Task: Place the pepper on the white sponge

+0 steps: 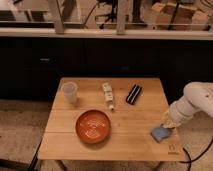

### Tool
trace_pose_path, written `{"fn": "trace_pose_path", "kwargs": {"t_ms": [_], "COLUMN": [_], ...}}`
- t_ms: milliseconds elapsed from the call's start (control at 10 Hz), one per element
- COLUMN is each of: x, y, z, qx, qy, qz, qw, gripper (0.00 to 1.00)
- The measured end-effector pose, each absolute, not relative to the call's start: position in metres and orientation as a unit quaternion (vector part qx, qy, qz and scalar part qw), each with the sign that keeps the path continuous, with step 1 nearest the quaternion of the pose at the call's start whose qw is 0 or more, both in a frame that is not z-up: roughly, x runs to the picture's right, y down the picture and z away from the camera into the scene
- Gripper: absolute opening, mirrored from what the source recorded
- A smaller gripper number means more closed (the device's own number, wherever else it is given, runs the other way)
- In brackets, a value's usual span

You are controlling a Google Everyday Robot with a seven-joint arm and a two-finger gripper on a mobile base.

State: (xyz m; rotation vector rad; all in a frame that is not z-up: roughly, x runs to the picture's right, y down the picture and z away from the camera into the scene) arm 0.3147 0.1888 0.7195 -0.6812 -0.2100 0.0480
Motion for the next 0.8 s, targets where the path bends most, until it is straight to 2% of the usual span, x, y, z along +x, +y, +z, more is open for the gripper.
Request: {"fn": "trace_pose_path", "kwargs": {"t_ms": [300, 800], "x": [0.312, 0.309], "y": [0.203, 0.212], "z": [0.74, 0.748], "qx": [-0.331, -0.331], "qy": [-0.102, -0.108], "qz": [0.019, 0.014], "qw": [0.938, 0.937], "gripper": [0.04, 0.04]}}
